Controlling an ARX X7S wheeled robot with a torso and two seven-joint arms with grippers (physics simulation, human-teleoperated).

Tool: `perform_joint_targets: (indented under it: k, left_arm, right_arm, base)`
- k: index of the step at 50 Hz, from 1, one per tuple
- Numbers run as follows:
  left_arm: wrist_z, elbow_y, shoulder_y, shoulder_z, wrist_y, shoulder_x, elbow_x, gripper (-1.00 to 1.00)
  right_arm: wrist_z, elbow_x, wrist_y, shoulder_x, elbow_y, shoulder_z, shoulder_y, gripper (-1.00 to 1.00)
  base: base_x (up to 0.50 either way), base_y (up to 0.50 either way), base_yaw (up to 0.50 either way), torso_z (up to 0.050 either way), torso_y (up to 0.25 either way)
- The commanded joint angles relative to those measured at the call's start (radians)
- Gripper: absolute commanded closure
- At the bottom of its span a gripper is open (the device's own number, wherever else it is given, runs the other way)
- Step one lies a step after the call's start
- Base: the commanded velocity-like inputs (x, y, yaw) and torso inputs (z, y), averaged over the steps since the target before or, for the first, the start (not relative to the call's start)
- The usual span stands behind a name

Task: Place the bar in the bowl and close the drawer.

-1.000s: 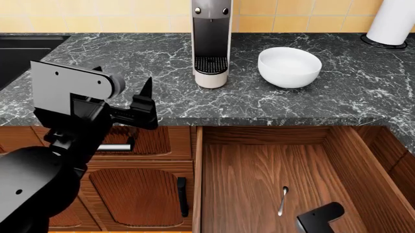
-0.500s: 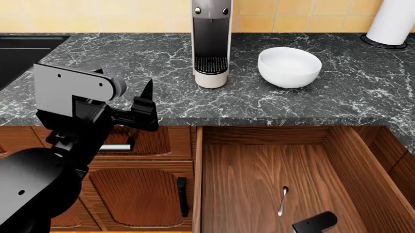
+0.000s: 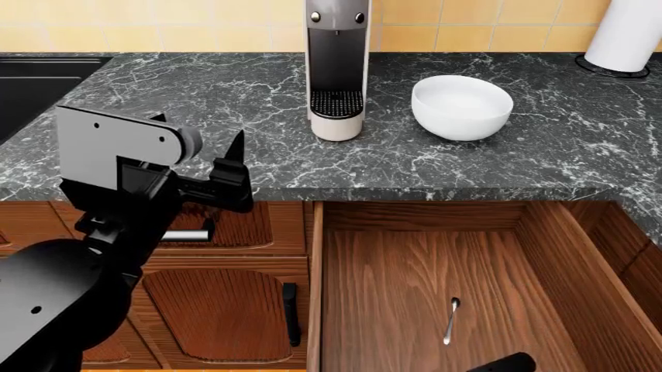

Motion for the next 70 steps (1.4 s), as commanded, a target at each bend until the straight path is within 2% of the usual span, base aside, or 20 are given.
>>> perform_joint_targets:
  k: [1,21,30,34,38,43,48,54,64,70]
  left_arm:
    - [-0.002,-0.004,0.010,0.006,0.013,-0.003,0.001,-1.00]
    - [-0.013,-0.006,0.002,0.005,0.009,-0.005,-0.014,-1.00]
    - [-0.022,-0.001,-0.012,-0.001,-0.001,-0.005,-0.028,-1.00]
    - [-0.029,0.002,-0.024,-0.012,-0.014,-0.006,-0.041,-1.00]
    - [-0.040,0.017,-0.035,-0.028,-0.034,-0.007,-0.062,-1.00]
    - [-0.046,0.025,-0.044,-0.038,-0.043,-0.009,-0.075,-1.00]
    - [-0.051,0.034,-0.049,-0.043,-0.049,-0.010,-0.087,-1.00]
    - [-0.056,0.046,-0.048,-0.057,-0.055,-0.011,-0.104,-1.00]
    - [-0.054,0.057,-0.041,-0.075,-0.042,-0.013,-0.121,-1.00]
    - [-0.056,0.064,-0.042,-0.080,-0.041,-0.014,-0.132,-1.00]
  right_arm:
    - [-0.002,-0.012,-0.013,-0.003,0.019,-0.013,-0.009,1.00]
    - [0.026,0.010,-0.003,0.006,-0.017,-0.002,-0.004,1.00]
    - [0.103,0.140,0.035,0.048,-0.157,0.122,0.065,1.00]
    - [0.193,0.264,0.077,0.073,-0.214,0.206,0.135,1.00]
    - [0.300,0.424,0.112,0.108,-0.255,0.273,0.233,1.00]
    - [0.446,0.615,0.130,0.159,-0.270,0.286,0.395,1.00]
    - [0.587,0.755,0.137,0.190,-0.213,0.213,0.635,1.00]
    - [0.694,0.858,0.164,0.156,-0.120,0.072,0.912,1.00]
    - [0.705,0.800,0.244,0.063,0.089,-0.066,1.249,1.00]
    - [0.602,0.645,0.297,-0.004,0.219,-0.136,1.431,1.00]
  base:
    - [0.00,0.00,0.00,0.000,0.000]
    - [0.00,0.00,0.00,0.000,0.000]
    - [0.00,0.00,0.00,0.000,0.000]
    - [0.00,0.00,0.00,0.000,0.000]
    - [0.00,0.00,0.00,0.000,0.000]
    - [0.00,0.00,0.00,0.000,0.000]
    - [0.00,0.00,0.00,0.000,0.003]
    - [0.00,0.00,0.00,0.000,0.000]
    - [0.00,0.00,0.00,0.000,0.001]
    - [0.00,0.00,0.00,0.000,0.000]
